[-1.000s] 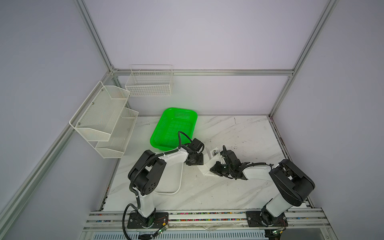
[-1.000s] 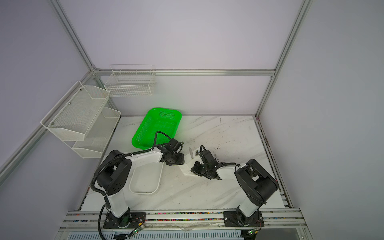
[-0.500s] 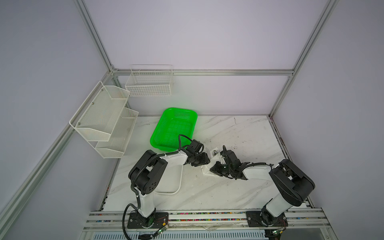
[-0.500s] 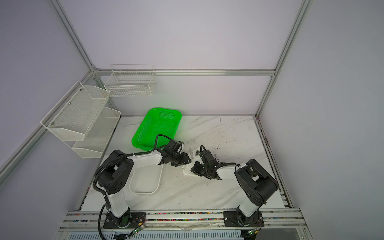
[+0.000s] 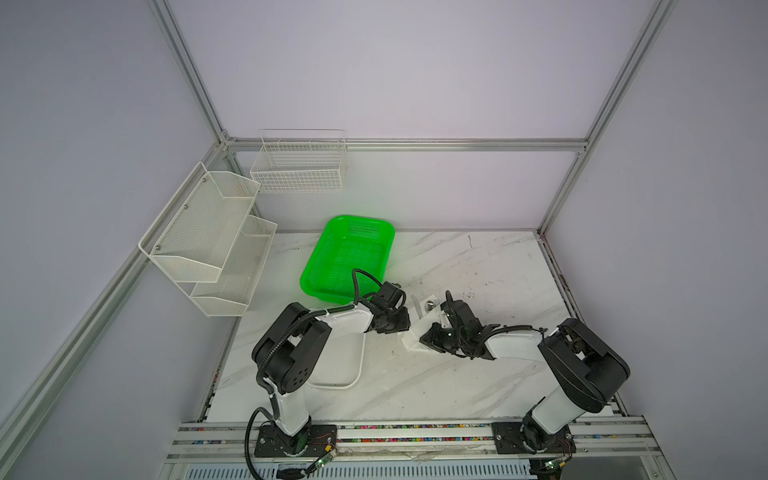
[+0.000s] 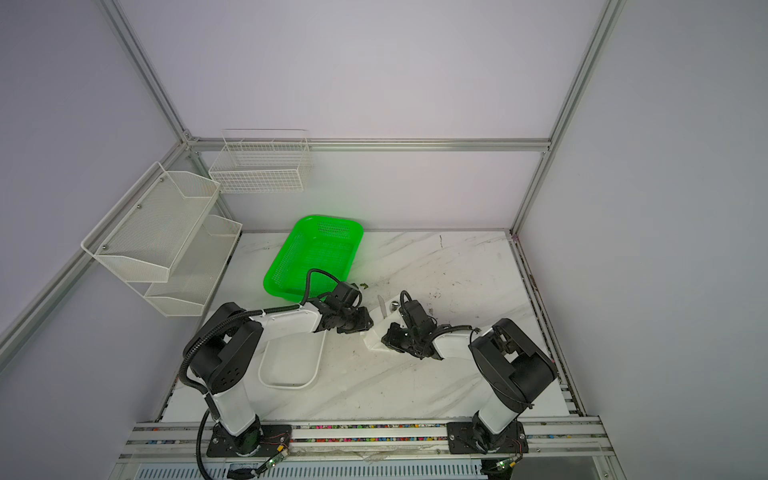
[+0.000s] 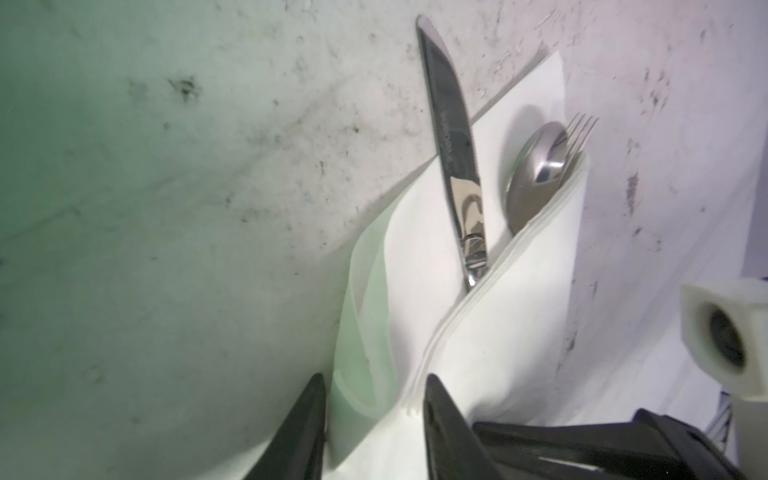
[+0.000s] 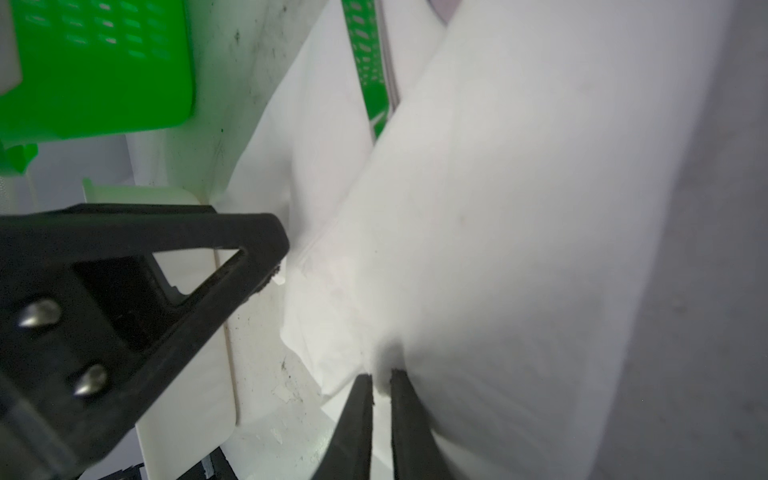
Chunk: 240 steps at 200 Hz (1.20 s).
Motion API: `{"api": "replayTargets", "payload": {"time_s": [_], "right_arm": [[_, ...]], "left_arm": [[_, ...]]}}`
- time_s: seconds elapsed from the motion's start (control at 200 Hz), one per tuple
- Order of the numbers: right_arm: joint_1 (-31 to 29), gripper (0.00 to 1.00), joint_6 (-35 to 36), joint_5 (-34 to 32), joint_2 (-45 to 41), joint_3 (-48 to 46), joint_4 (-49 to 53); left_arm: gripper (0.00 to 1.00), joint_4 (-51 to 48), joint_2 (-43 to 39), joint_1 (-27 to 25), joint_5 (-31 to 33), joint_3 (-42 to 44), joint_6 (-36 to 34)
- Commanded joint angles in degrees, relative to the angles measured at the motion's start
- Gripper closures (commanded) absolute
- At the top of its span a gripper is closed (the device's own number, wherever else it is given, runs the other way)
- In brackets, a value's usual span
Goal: Place the utensils on the paper napkin and roll it up
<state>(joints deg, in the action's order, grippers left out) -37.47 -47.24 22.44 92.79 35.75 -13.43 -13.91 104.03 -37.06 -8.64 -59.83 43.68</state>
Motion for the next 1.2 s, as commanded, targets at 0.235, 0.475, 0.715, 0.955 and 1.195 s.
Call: {"api": "replayTargets", "payload": {"time_s": [0.235, 0.475, 0.715, 0.955, 1.195], "right_arm": [[-0.40, 0.84, 0.71, -2.13, -0.69, -0.67, 4.95], [-0.41, 0.84, 1.11, -2.76, -1.18, -0.11, 6.44], [-0.41, 0.84, 0.95, -2.53, -1.30, -0.15, 6.14], [-0.41, 0.84, 0.79, -2.42, -1.39, -0.15, 5.87], [-0.41, 0.84, 0.92, -2.41, -1.65, -0.26, 5.96]], "left_arm": [[0.61, 6.58, -2.70, 1.02, -5.97, 1.28, 2.41], [0.69, 5.35, -2.46, 1.25, -3.71, 0.69, 0.81], [0.62, -1.92, -1.38, 1.30, 0.59, -1.31, -3.62], [0.71, -1.42, -0.78, 1.29, -1.85, -0.99, -5.01], [0.83, -0.85, -2.59, 1.30, -2.42, -0.63, -4.57]]}}
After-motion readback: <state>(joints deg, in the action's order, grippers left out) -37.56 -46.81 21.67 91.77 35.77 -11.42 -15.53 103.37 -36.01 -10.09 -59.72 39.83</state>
